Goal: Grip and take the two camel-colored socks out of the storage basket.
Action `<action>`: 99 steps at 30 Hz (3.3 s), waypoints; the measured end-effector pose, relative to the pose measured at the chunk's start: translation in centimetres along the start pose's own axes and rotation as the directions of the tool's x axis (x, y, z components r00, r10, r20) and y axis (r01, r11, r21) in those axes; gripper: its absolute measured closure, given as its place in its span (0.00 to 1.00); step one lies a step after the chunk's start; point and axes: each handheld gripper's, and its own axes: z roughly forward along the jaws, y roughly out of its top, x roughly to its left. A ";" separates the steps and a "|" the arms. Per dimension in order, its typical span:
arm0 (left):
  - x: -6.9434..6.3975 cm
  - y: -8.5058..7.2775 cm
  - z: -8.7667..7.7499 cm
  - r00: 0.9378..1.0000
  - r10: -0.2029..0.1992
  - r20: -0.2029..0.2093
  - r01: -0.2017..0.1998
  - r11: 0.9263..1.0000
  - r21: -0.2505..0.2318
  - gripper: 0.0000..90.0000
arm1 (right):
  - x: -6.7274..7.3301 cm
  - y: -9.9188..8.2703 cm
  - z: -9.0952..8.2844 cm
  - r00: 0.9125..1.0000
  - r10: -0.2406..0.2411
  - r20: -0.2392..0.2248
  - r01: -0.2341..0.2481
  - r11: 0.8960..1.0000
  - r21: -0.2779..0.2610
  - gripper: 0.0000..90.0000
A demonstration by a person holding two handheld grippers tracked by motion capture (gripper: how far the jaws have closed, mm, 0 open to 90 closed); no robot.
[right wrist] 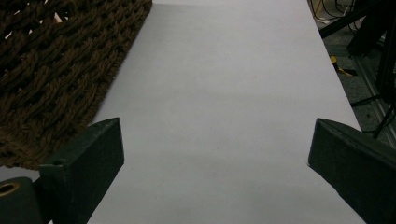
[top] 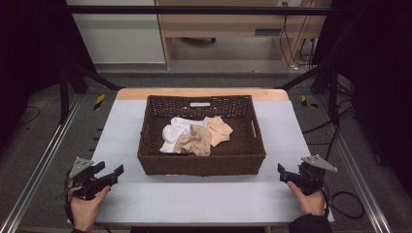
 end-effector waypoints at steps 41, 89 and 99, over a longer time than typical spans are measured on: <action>-6.8 9.6 -1.1 0.988 0.077 0.133 -0.055 0.985 -0.164 0.33 | 0.2 0.2 0.0 0.998 -0.045 0.040 0.045 0.999 -0.015 0.04; -16.5 15.9 10.7 0.970 0.204 0.131 -0.177 0.964 -0.196 0.38 | 0.5 0.5 0.2 0.997 -0.060 0.052 0.062 0.998 -0.023 0.04; -18.2 15.9 13.4 0.962 0.245 0.123 -0.228 0.964 -0.141 0.41 | 0.6 0.5 0.4 0.995 -0.082 0.063 0.084 0.996 -0.014 0.04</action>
